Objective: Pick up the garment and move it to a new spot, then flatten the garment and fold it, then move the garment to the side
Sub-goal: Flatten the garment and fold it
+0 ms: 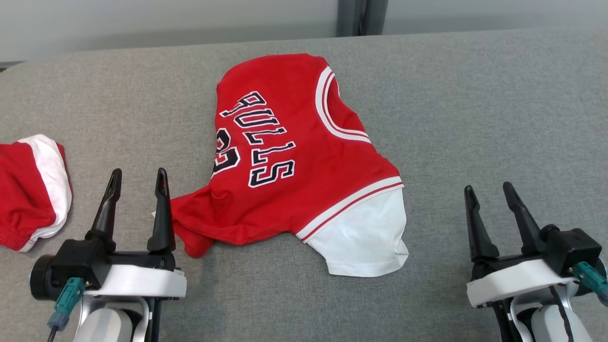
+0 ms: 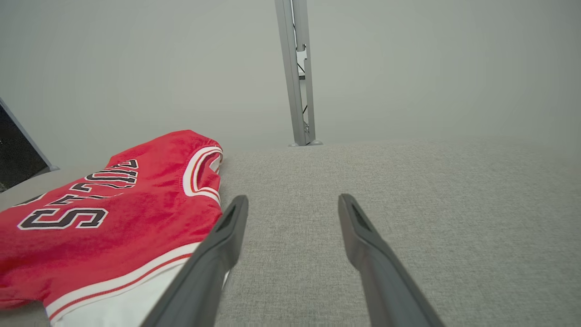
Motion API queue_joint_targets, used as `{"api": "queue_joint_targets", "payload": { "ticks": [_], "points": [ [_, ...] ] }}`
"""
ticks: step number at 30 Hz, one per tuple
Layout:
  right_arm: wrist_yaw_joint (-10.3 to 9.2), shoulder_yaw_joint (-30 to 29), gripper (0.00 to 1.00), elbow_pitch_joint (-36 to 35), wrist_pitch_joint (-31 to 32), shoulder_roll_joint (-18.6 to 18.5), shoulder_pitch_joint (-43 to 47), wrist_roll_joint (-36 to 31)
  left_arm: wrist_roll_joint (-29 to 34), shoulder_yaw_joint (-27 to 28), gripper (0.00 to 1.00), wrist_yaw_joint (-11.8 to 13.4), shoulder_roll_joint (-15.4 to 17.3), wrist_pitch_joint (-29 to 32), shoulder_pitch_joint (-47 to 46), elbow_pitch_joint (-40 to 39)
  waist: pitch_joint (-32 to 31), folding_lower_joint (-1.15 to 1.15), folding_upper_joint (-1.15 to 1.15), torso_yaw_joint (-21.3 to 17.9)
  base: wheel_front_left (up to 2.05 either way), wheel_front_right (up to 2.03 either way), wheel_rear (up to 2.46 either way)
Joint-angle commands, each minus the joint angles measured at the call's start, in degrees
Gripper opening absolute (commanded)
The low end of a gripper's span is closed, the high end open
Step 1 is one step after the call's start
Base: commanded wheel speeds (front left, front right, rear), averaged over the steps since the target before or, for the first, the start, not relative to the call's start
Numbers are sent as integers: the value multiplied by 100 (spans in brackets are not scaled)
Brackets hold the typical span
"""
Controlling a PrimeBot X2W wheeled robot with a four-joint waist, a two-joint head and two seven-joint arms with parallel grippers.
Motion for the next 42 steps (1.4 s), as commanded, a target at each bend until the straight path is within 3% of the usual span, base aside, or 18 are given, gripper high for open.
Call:
{"api": "queue_joint_targets", "payload": {
  "ticks": [1, 27, 42],
  "points": [
    [1, 13, 100, -37, 41, -26, 78, -63, 36, 53, 100, 34, 45, -24, 118, 67, -93, 0, 0, 2, 0, 0, 0],
    [1, -26, 100, -253, 272, -26, 335, -105, 2, 14, 100, -147, -59, -32, 454, 332, -251, 0, 0, 135, 0, 0, 0],
    [1, 48, 100, -288, 253, -45, 115, -51, -409, -425, 100, -667, -247, 489, 311, 1679, 101, 0, 0, 85, 0, 0, 0]
  ]
}}
